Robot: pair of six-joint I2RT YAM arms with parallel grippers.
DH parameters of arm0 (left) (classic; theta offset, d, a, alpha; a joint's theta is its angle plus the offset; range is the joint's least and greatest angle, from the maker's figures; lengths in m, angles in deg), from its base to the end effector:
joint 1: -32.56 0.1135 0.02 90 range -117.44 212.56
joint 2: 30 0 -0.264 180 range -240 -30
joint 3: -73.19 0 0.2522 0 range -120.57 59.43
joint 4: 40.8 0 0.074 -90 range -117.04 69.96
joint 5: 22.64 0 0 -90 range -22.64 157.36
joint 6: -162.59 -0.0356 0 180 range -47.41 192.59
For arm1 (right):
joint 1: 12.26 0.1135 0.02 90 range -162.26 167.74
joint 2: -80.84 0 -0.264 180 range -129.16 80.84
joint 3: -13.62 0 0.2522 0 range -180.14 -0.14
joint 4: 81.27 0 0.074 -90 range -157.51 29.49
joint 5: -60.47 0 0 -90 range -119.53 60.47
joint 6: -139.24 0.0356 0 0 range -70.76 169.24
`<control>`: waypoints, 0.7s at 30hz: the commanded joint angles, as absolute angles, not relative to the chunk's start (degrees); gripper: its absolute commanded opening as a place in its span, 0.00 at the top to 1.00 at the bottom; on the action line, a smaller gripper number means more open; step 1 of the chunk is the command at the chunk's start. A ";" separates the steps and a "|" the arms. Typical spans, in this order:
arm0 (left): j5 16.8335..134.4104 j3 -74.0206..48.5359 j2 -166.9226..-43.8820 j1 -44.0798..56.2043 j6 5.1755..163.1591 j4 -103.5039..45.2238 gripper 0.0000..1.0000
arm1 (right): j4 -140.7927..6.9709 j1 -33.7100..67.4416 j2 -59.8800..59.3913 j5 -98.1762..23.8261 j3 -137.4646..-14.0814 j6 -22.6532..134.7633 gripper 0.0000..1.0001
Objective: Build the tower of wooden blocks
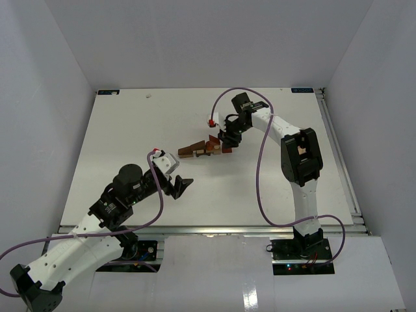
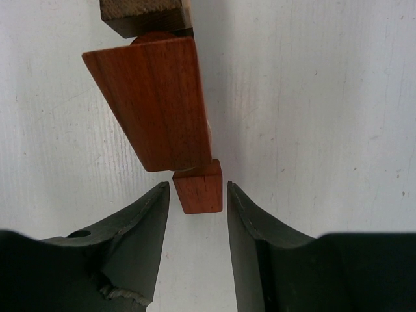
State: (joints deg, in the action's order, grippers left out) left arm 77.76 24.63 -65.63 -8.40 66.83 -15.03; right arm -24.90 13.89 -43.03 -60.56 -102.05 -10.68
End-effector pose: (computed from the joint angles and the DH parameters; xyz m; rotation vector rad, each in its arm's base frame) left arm 0.1147 -0.1081 0.2995 0.8462 1.6246 -0.5992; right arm 0.4063 0.2199 0.2023 -1.8365 1.7355 0.5046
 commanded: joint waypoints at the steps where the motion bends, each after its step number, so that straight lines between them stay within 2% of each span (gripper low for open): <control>1: 77.73 25.24 -64.65 -7.87 66.46 -15.10 0.14 | -23.82 14.11 -43.55 -61.35 -104.40 -11.06 0.50; 6: 77.90 25.24 -64.63 -7.78 66.44 -15.17 0.14 | -23.82 14.02 -43.36 -61.53 -105.07 -10.44 0.44; 12: 78.00 25.41 -64.27 -7.60 66.43 -15.17 0.14 | -23.74 13.39 -40.70 -61.62 -103.76 -10.62 0.43; 21: 78.35 25.41 -64.01 -7.34 66.43 -15.43 0.14 | -24.12 11.21 -39.57 -61.15 -100.69 -13.31 0.55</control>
